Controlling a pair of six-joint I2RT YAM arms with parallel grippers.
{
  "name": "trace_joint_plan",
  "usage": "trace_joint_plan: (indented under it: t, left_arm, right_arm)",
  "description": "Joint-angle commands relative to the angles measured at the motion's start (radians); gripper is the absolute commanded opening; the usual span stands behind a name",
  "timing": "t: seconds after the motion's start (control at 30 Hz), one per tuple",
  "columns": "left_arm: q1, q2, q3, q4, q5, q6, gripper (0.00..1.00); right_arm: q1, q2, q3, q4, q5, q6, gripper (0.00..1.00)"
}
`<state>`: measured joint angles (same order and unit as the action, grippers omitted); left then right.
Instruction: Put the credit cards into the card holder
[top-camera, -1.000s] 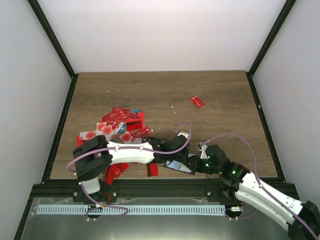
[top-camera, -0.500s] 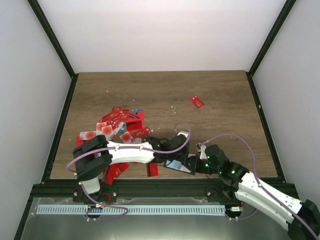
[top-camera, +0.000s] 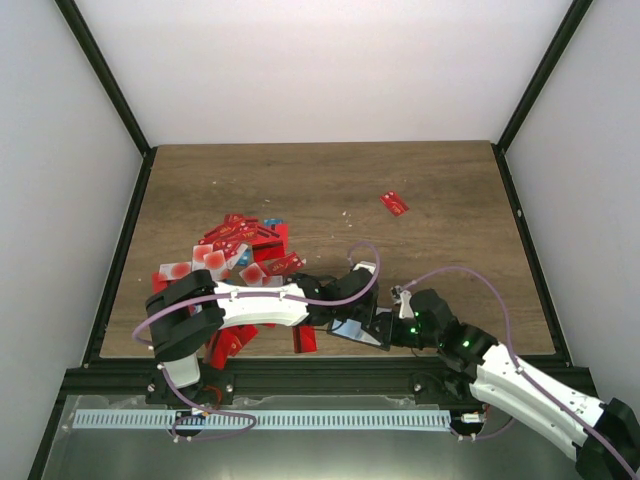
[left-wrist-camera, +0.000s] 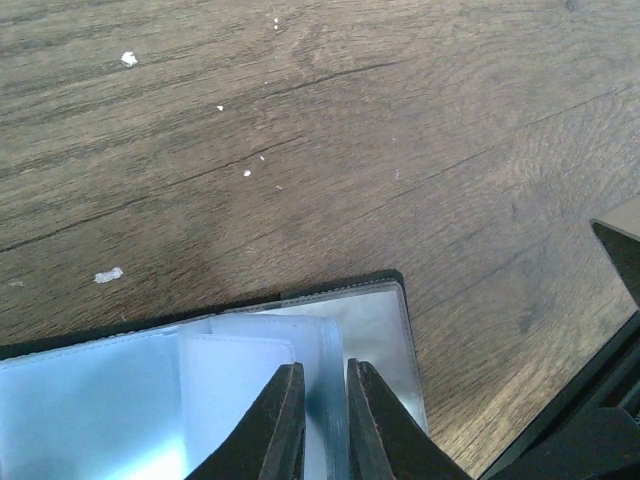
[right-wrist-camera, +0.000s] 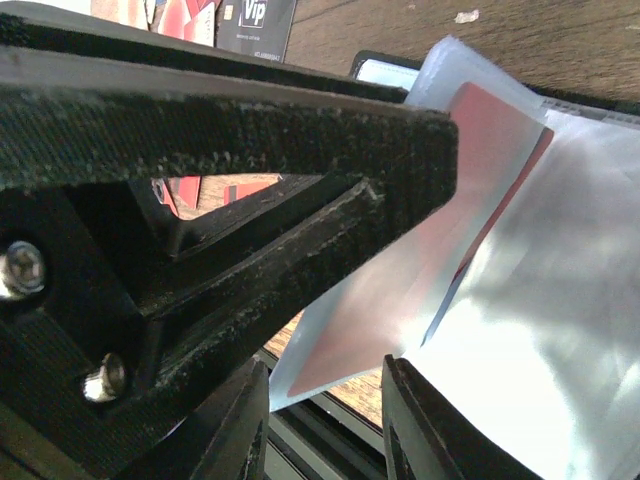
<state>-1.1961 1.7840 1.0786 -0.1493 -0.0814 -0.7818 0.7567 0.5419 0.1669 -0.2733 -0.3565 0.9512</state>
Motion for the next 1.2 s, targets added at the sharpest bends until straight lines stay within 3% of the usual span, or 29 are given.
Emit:
trace_joint_plan:
  t: [0.0,0.27,0.87,1.17]
  left_arm:
    - [-0.007,0.026,0.003,0.018,0.031,-0.010,0.15]
    - [-0.005,0.029,0.004,0.015,0.026,-0.020,0.16]
    - [0.010,-0.027,-0.012,-0.020,-0.023,-0.006,0.38]
    - [0.036,-0.063,-0.059,-0.033,-0.057,0.016,0.39]
  right_arm:
    - [-0.003,0.008,0.012,0.071,0.023,-0.004,0.33]
    - [-0.003,0.031,0.013,-0.014,0.105,0.009,0.33]
    - [-0.003,0.018,-0.001,-0.053,0.145,0.017,0.32]
    - [-0.003,0.023,0.000,-0.077,0.175,0.014,0.33]
